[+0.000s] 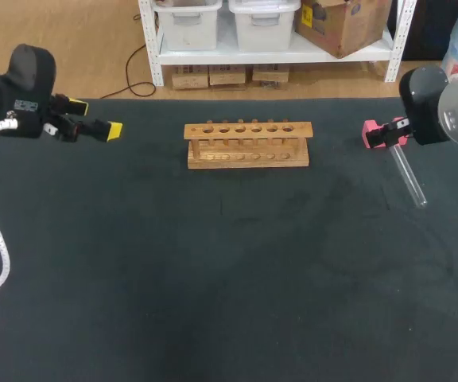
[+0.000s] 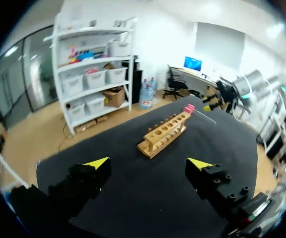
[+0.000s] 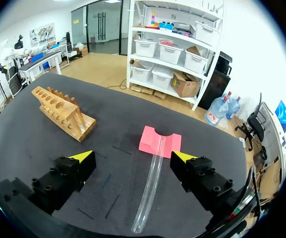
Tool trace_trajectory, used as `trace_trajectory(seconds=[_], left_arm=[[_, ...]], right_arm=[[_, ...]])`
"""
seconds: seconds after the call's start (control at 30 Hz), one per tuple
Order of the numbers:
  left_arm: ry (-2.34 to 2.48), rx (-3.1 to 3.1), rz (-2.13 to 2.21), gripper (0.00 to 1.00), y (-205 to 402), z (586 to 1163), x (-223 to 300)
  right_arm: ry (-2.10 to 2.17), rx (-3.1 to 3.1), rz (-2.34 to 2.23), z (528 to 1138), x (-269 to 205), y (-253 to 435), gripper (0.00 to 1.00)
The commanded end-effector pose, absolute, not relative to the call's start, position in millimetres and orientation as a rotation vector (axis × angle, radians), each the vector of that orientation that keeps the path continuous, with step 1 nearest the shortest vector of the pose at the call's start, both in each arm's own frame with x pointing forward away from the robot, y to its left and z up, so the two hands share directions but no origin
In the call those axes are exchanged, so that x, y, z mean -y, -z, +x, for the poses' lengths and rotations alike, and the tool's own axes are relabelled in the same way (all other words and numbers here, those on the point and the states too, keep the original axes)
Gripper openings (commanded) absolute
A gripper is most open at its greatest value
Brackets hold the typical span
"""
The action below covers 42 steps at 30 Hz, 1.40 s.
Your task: Grasp the test tube, adjust it, and insert it.
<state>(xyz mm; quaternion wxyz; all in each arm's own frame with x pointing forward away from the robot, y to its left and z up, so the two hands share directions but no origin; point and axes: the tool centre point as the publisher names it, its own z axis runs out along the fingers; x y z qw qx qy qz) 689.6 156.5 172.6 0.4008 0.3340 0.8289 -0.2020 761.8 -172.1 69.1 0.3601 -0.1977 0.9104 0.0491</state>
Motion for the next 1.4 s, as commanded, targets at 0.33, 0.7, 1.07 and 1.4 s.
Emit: trace_trajectory(seconds=[0.33, 0.7, 1.07, 1.4], left_arm=[[0.545, -1.654, 1.184, 1.00, -168.3, 679.2, -159.9], [0.544, -1.545, 1.158, 1.00, -161.0, 686.5, -156.5], [0.557, -1.507, 1.129, 1.00, -154.1, 697.2, -159.7], [0.515, -1.514, 1.088, 1.00, -155.3, 706.6, -159.3]], right_arm=[[-0.126, -2.334, -0.504, 759.8, 172.4, -66.9, 1.00], [-0.126, -2.334, -0.504, 759.8, 172.4, -66.9, 1.00], [-0.126, -2.334, -0.504, 759.8, 172.4, -66.9, 1.00], [-0.126, -2.334, -0.504, 759.8, 172.4, -66.9, 1.00]])
